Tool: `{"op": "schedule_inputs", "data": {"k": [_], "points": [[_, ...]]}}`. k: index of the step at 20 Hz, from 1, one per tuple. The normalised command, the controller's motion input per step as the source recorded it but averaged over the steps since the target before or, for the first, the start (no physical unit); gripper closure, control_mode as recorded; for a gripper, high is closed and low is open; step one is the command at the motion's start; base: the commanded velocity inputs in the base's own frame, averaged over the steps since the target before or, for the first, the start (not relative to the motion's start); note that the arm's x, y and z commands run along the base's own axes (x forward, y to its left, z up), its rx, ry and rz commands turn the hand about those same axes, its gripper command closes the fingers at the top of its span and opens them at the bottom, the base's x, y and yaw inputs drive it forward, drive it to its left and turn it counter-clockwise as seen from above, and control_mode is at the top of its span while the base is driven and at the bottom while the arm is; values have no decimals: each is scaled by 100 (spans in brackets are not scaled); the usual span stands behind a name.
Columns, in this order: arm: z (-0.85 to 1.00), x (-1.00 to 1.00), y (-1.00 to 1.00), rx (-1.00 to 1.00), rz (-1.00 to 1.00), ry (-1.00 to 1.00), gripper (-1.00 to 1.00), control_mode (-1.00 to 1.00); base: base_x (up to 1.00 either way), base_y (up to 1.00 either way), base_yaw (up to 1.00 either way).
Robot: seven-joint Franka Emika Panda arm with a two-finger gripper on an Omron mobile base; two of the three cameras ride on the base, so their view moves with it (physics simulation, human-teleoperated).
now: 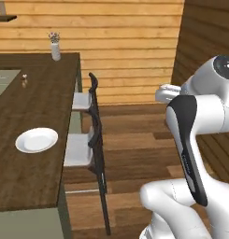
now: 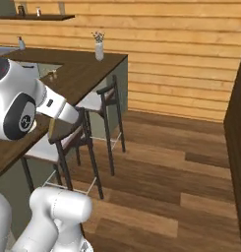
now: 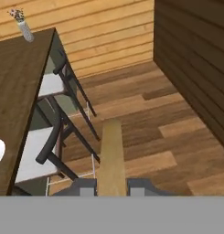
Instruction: Start the toaster. Once the lever pops up, take the bread to the plate on the dining counter.
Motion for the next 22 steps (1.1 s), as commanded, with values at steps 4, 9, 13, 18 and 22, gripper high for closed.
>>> {"op": "schedule_inputs", "data": {"k": [4, 9, 13, 18, 22], "points": [[0, 0, 0, 0, 0, 0, 100, 100, 45, -50, 63], [0, 0, 0, 0, 0, 0, 100, 100, 45, -51, 63], [0, 0, 0, 0, 0, 0, 100, 100, 42, -49, 63], [0, 0, 0, 0, 0, 0, 100, 100, 33, -41, 67], [0, 0, 0, 0, 0, 0, 100, 100, 16, -46, 67]]}}
